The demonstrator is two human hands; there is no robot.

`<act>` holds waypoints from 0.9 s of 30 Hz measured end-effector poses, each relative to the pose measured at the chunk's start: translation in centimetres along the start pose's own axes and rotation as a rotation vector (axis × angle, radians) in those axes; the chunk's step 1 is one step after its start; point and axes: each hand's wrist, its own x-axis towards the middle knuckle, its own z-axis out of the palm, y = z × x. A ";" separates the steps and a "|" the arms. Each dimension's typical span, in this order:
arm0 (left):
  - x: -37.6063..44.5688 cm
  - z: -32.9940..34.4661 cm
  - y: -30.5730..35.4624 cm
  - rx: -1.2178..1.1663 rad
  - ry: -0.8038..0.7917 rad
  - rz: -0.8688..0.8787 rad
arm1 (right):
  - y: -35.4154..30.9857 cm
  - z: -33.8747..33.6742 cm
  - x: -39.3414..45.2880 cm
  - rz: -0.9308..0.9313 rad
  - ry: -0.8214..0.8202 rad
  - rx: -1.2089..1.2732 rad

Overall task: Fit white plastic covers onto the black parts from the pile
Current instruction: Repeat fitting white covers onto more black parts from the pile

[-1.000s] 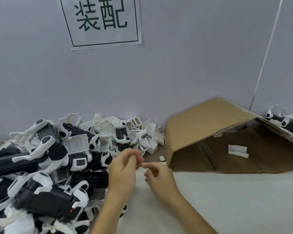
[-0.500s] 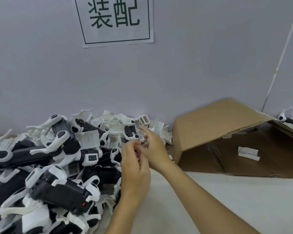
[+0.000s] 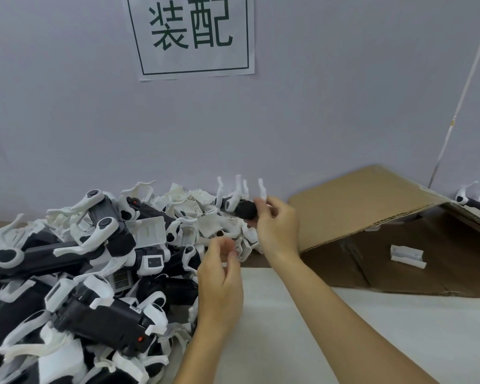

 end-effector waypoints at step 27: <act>-0.1 0.9 1.2 -0.371 -0.088 -0.419 | 6.7 -4.5 -7.8 0.316 -0.126 0.033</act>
